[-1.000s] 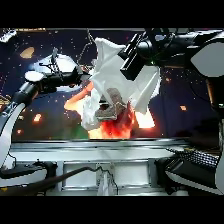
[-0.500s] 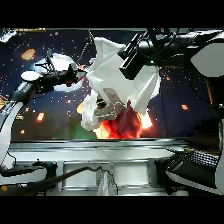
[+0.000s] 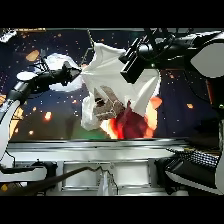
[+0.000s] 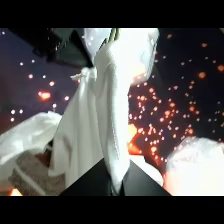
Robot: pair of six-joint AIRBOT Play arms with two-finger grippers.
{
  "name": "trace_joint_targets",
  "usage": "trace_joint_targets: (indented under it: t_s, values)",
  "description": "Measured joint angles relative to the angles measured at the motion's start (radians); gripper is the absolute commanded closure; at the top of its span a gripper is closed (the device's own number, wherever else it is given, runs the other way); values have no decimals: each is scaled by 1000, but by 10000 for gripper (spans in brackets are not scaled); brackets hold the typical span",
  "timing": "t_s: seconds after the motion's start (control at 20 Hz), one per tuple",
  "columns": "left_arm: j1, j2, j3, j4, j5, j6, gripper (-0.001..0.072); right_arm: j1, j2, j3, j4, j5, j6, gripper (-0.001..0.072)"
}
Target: Fold the clothes and pants, and hang the long-sleeved shirts on hangers.
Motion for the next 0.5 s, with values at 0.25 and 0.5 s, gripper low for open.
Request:
trace_joint_targets:
  t_s: [0.25, 0.5]
  values:
    - [35, 0, 0, -61, -2, 9, 696, 0, 0, 0, -13, 46, -8, 692]
    - [46, 31, -1, -192, -59, 112, 697, 0, -8, 2, -81, 76, -16, 692]
